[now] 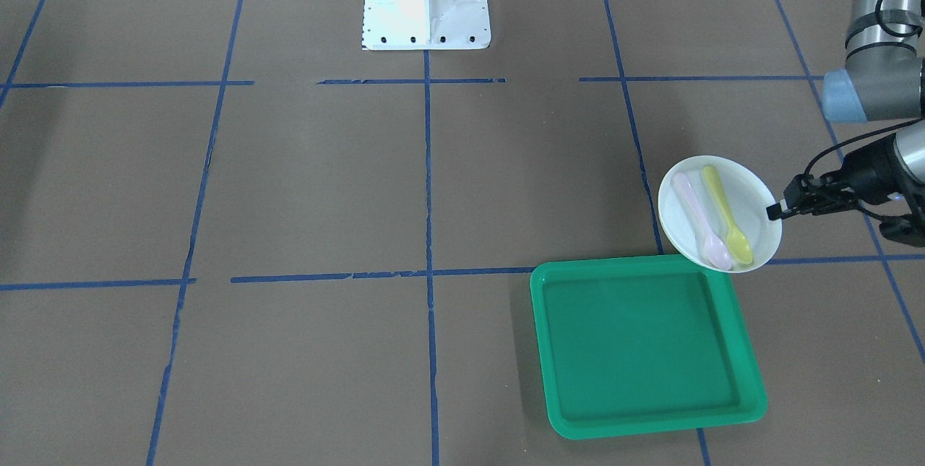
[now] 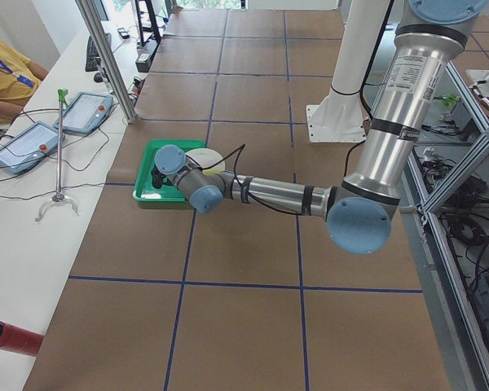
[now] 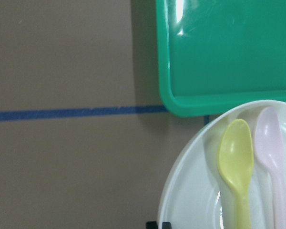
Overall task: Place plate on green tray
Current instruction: 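Carry the plate with the left gripper over the green tray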
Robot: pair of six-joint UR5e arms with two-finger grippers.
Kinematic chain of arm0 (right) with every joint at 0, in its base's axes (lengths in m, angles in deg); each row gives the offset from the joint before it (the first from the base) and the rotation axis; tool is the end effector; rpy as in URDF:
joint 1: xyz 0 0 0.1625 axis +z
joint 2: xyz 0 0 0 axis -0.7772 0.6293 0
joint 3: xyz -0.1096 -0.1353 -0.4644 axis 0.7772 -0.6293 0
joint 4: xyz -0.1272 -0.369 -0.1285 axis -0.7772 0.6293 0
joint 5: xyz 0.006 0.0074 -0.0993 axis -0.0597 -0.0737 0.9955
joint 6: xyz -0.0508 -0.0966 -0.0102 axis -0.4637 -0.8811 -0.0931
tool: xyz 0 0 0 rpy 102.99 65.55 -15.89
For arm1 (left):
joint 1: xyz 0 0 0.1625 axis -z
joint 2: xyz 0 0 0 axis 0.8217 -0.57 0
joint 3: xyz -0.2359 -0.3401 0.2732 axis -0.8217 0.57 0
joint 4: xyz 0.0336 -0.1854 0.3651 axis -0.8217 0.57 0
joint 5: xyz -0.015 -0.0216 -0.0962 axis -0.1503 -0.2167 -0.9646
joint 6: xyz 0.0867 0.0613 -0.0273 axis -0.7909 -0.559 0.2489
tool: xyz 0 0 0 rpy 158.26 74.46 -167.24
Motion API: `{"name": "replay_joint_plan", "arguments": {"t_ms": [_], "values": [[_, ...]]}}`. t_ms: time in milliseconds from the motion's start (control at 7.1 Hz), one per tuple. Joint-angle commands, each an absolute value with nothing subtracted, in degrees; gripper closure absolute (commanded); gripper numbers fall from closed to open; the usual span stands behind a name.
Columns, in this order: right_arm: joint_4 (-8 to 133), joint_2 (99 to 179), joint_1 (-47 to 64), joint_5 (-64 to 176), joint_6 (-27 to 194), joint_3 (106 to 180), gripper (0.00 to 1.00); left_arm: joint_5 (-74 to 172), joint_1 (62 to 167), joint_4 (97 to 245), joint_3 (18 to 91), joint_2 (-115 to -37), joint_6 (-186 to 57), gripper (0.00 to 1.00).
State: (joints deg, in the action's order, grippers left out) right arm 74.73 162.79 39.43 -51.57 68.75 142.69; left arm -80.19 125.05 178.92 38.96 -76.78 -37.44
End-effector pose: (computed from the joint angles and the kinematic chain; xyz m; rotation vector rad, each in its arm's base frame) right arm 0.0658 -0.4599 0.7454 0.0031 -0.7048 0.0300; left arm 0.1957 -0.6406 0.5662 0.0189 1.1880 0.0428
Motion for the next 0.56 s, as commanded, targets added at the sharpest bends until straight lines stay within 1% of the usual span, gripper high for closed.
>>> {"name": "replay_joint_plan", "arguments": {"t_ms": [0, 141, 282, 423], "values": [[74.7, 162.8, 39.4, -51.5, 68.7, 142.7, 0.00, -75.6, 124.5, 178.3, 24.9, -90.0, -37.8, 1.00], [74.7, 162.8, 39.4, -51.6, 68.7, 142.7, 0.00, -74.7, 123.1, 179.3, 18.5, -94.6, -37.9, 1.00], [74.7, 162.8, 39.4, -51.6, 68.7, 142.7, 0.00, -73.3, 121.6, 182.2, 15.2, -96.3, -37.8, 1.00], [74.7, 162.8, 39.4, -51.6, 68.7, 142.7, 0.00, -70.1, 119.9, 186.1, 12.4, -96.4, -37.5, 1.00]]}}
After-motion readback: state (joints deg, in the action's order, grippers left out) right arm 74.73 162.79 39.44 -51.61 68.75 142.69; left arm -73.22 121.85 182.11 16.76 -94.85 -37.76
